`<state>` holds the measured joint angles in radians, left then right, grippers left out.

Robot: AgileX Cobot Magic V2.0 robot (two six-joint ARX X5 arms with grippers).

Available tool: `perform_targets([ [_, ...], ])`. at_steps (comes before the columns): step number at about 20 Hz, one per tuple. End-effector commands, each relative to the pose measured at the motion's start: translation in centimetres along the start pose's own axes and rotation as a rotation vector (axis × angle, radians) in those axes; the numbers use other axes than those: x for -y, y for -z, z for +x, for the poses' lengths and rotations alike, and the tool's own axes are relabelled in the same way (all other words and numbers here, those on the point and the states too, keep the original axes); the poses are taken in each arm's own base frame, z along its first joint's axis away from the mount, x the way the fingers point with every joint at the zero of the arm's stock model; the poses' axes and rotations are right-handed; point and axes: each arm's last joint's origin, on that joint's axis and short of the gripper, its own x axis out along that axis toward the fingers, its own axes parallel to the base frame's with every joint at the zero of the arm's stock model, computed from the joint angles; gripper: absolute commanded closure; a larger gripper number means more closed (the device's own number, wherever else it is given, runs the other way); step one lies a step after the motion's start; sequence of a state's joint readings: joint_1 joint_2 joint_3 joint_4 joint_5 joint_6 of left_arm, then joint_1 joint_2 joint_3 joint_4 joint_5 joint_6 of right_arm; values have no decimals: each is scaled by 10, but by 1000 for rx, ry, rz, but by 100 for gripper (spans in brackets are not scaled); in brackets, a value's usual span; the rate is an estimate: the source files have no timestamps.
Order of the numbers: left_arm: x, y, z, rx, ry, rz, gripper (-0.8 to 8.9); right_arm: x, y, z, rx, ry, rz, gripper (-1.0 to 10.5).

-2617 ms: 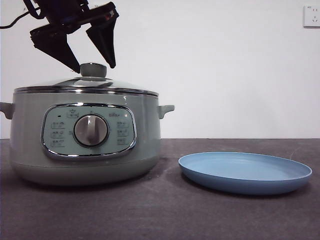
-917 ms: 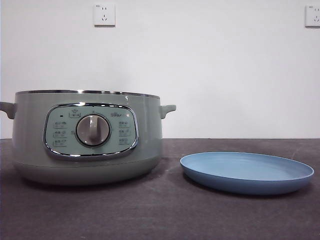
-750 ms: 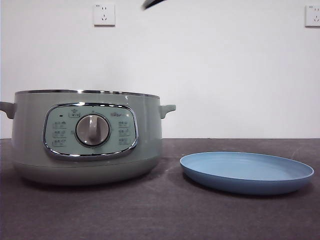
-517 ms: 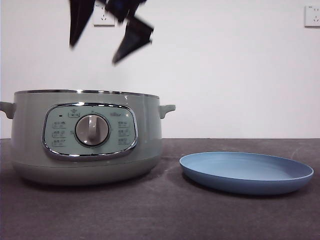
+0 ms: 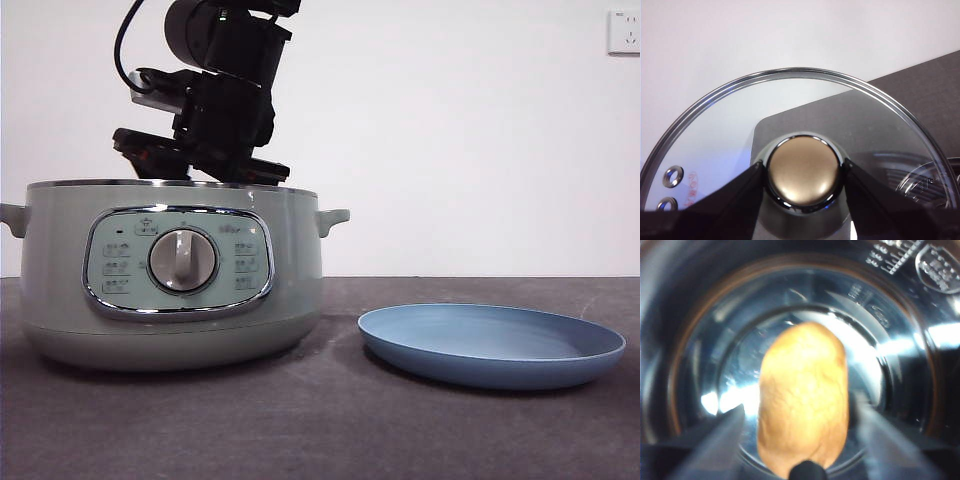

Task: Take the potato out from the steamer,put the potato on the plate,close the lid

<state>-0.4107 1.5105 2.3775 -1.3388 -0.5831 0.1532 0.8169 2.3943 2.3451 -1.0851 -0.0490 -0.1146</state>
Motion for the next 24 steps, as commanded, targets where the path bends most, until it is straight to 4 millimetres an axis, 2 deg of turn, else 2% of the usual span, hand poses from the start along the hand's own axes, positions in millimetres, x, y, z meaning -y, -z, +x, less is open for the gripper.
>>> perform_targets([
  [1,-4,5,-6,-28,-7,23,822,0,1,4,-12,1,-25,956],
  [2,-4,5,-6,-28,-7,23,822,-1,0,-2,1,3,-26,956],
  [3,-4,5,-6,-28,-7,23,822,3,-3,-21,32,11,-20,956],
  [4,-4,5,-6,-28,-6,23,822,5,-5,-47,82,22,-16,955],
  [6,-3,5,-6,-23,28,22,822,10,1,-123,197,48,10,955],
  [8,0,4,-6,-9,127,20,822,14,20,-206,327,79,45,955],
  [9,2,4,-6,0,191,20,822,14,36,-245,378,94,61,956],
  [10,4,4,-6,10,256,19,822,14,54,-276,397,109,73,956],
  [12,9,3,-4,18,349,21,822,18,89,-319,375,241,135,957],
  [13,11,2,-2,15,365,23,822,22,100,-334,398,335,207,957],
  [15,15,1,3,7,391,27,822,29,116,-355,442,416,303,957],
  [18,20,0,8,1,444,31,822,39,123,-359,447,430,381,957],
  [21,22,-1,9,4,489,31,822,44,122,-344,390,399,385,957],
  [24,23,-1,9,8,530,30,822,46,121,-314,293,293,373,957],
])
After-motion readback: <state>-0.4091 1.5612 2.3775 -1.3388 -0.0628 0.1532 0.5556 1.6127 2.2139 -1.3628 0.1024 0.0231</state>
